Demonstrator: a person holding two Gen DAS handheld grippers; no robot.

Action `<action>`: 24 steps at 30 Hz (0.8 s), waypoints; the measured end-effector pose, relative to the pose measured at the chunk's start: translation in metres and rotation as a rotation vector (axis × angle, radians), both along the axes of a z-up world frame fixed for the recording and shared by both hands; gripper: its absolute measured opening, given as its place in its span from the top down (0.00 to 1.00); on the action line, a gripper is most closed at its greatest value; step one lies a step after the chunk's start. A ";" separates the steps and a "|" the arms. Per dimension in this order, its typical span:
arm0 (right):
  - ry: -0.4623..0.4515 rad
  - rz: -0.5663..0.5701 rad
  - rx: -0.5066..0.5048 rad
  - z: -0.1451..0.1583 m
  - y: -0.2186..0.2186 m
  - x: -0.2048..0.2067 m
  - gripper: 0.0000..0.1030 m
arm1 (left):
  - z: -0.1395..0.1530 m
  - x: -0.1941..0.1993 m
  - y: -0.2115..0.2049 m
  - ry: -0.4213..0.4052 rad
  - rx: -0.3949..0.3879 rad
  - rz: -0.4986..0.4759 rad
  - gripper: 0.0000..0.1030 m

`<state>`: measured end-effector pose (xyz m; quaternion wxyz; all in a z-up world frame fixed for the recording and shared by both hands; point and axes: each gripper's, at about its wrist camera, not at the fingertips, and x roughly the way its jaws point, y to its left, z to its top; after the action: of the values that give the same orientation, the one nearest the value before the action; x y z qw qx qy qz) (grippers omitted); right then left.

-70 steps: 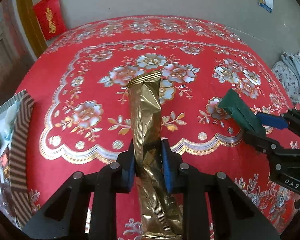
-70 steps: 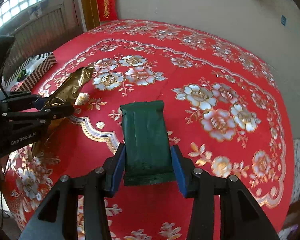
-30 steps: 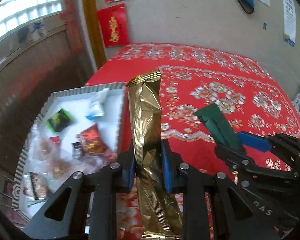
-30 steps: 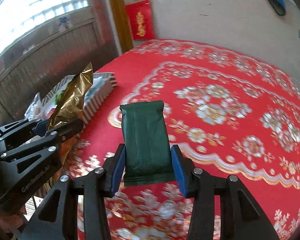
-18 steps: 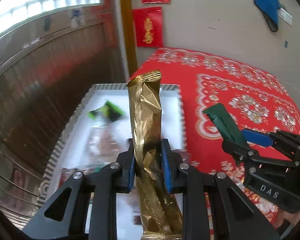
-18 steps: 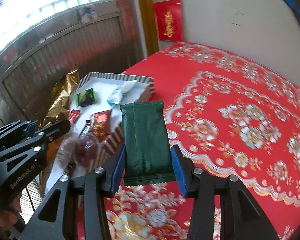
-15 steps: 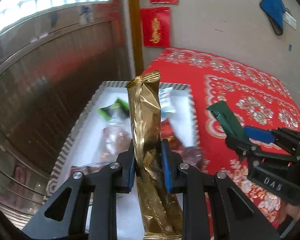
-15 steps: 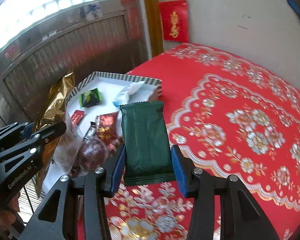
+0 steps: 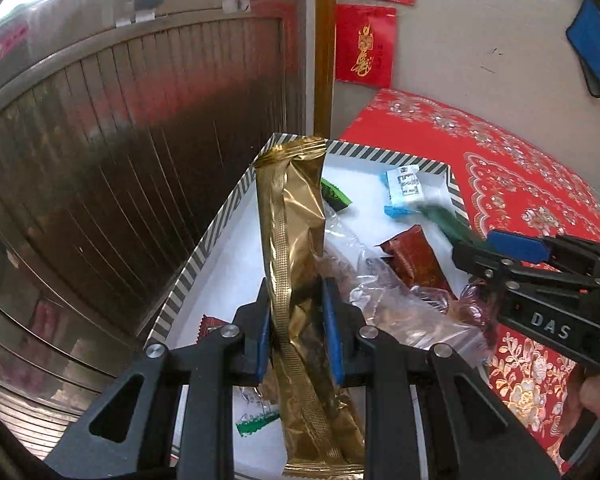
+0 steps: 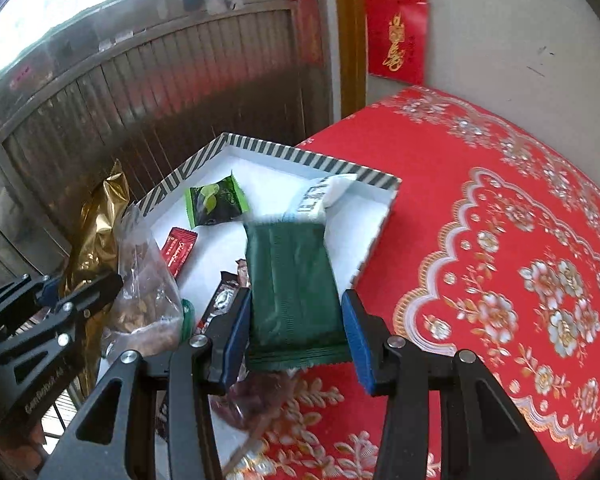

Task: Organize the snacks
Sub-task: 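Lower both packs into the tray and open both grippers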

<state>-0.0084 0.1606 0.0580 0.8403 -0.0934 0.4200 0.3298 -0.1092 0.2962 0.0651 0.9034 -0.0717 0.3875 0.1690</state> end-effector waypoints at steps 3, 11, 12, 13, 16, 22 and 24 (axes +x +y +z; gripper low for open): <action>0.008 0.011 -0.009 -0.005 0.011 0.001 0.57 | -0.002 0.002 -0.003 -0.001 0.012 -0.001 0.76; 0.040 0.035 0.047 -0.006 0.014 -0.001 0.57 | -0.004 0.002 -0.004 -0.007 0.040 0.030 0.42; 0.049 0.032 0.078 -0.005 0.010 -0.002 0.57 | -0.004 0.001 -0.003 -0.015 0.047 0.035 0.30; 0.059 0.029 0.106 -0.004 0.006 -0.002 0.57 | -0.003 0.001 -0.004 -0.029 0.046 0.033 0.14; 0.074 0.034 0.166 0.000 -0.001 -0.007 0.53 | -0.001 -0.002 -0.009 -0.051 0.059 0.032 0.12; 0.016 0.005 0.220 0.014 -0.018 -0.028 0.42 | 0.008 -0.010 -0.018 -0.083 0.077 0.028 0.10; -0.012 -0.017 0.237 0.017 -0.028 -0.034 0.35 | 0.012 -0.014 -0.023 -0.102 0.104 0.029 0.09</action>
<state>-0.0420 0.1327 0.0753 0.8507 0.0079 0.3737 0.3695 -0.1227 0.2735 0.0773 0.9219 -0.0389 0.3307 0.1979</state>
